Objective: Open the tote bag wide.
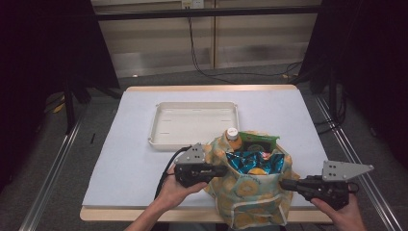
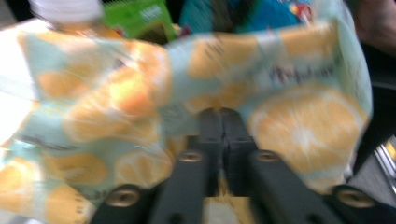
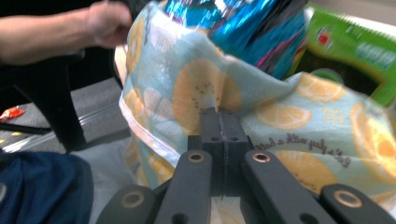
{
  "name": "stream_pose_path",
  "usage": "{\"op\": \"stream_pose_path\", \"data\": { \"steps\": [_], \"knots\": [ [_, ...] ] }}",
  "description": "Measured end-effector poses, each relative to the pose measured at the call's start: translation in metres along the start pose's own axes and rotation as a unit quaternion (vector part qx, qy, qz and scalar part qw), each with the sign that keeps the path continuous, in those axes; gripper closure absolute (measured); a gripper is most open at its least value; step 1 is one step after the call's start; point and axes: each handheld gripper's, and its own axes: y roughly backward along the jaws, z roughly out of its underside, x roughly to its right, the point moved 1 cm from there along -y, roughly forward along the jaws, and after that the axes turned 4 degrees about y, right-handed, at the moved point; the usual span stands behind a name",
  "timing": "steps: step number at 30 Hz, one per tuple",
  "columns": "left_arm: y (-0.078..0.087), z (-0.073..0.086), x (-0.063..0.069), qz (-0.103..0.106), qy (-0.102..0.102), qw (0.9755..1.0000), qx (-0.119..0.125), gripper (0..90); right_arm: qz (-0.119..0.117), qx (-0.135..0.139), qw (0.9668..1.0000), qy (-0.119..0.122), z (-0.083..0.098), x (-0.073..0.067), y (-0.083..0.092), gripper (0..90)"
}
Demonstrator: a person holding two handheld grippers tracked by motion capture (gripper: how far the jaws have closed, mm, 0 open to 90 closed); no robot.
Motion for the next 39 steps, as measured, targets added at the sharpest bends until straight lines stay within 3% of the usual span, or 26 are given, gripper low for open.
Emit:
{"op": "stream_pose_path", "data": {
  "steps": [4,8,10,11,14,17,19,20,22,23,25,33,36,39],
  "knots": [
    [0.003,-0.008,-0.001,-0.016,-0.005,0.9997,0.017,58.1,-0.004,-0.018,0.9998,-0.003,0.009,-0.004,-0.005,90.0],
    [0.005,-0.015,-0.002,-0.032,-0.018,0.9992,0.016,46.8,-0.010,-0.032,0.9992,-0.020,0.022,-0.003,-0.009,90.0],
    [0.006,-0.016,-0.003,-0.035,-0.016,0.9991,0.019,43.4,-0.010,-0.036,0.9991,-0.022,0.026,-0.002,-0.011,90.0],
    [0.006,-0.017,-0.006,-0.039,-0.012,0.9987,0.032,41.2,-0.011,-0.054,0.9981,-0.029,0.035,-0.002,-0.016,90.0],
    [0.007,-0.018,-0.009,-0.035,-0.016,0.9985,0.037,37.8,-0.014,-0.076,0.9965,-0.030,0.041,-0.002,-0.022,90.0],
    [0.001,-0.017,-0.011,-0.036,-0.031,0.9985,0.027,35.8,-0.013,-0.083,0.9960,-0.031,0.043,-0.001,-0.024,90.0],
    [-0.003,-0.016,-0.011,-0.036,-0.035,0.9986,0.018,42.6,-0.014,-0.083,0.9959,-0.033,0.043,0.000,-0.024,90.0],
    [-0.009,-0.014,-0.010,-0.045,-0.052,0.9976,-0.005,48.5,-0.009,-0.080,0.9962,-0.035,0.043,0.001,-0.023,90.0],
    [-0.012,-0.012,-0.010,-0.053,-0.049,0.9973,-0.011,67.2,-0.009,-0.079,0.9962,-0.036,0.043,0.001,-0.022,90.0],
    [-0.017,-0.008,-0.012,-0.042,-0.047,0.9977,-0.023,76.5,-0.007,-0.078,0.9963,-0.036,0.043,0.000,-0.022,90.0],
    [-0.019,-0.005,-0.012,-0.035,-0.034,0.9986,-0.020,89.4,-0.006,-0.076,0.9966,-0.033,0.042,0.000,-0.022,90.0],
    [-0.016,0.001,-0.014,-0.028,-0.020,0.9989,-0.031,90.0,-0.004,-0.071,0.9969,-0.033,0.042,0.002,-0.020,90.0],
    [-0.012,0.008,-0.014,-0.026,-0.017,0.9986,-0.043,90.0,-0.001,-0.074,0.9966,-0.035,0.044,0.002,-0.020,90.0],
    [-0.001,0.019,-0.015,-0.034,-0.010,0.9967,-0.073,90.0,0.001,-0.081,0.9961,-0.037,0.045,0.003,-0.020,90.0]
  ]
}}
